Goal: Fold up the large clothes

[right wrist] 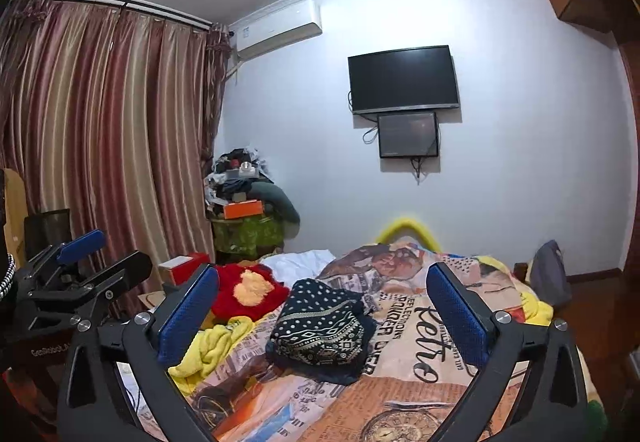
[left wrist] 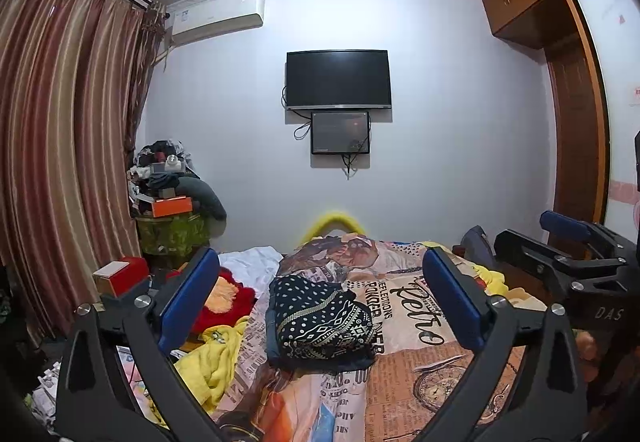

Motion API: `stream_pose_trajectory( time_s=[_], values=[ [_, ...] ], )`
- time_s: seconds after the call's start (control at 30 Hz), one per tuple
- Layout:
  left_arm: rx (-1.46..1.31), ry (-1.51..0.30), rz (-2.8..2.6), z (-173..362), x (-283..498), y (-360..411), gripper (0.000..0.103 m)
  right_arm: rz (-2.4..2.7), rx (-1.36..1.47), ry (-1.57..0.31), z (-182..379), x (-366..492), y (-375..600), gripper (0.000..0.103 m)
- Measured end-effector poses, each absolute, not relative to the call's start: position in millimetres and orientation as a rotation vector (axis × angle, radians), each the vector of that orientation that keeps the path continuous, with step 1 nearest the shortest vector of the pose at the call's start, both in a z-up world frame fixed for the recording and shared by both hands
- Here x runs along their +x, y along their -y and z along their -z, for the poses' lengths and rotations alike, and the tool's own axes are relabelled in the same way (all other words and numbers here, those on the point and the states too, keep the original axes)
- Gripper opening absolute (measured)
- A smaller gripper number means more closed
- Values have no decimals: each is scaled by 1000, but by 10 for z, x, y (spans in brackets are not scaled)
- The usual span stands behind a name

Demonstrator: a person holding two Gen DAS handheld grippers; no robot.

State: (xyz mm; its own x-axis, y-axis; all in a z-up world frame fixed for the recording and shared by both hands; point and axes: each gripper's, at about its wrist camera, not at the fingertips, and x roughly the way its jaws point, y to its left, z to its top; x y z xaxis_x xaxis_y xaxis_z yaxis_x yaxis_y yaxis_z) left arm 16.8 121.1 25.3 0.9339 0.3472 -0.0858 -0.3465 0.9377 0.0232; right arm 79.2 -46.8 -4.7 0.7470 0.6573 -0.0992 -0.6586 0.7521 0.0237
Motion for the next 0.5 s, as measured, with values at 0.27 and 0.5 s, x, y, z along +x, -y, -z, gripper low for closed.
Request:
stream_pose_trajectory(
  time_s=[0.27,0.5],
  values=[
    [0,-100,-347,-206,179,-1201,103,-707,-27,-106,36,776,486,103],
    [-10,-106,-344,-202,185,-1226,103,-710,-23,-106,35,771,497,103]
  ],
)
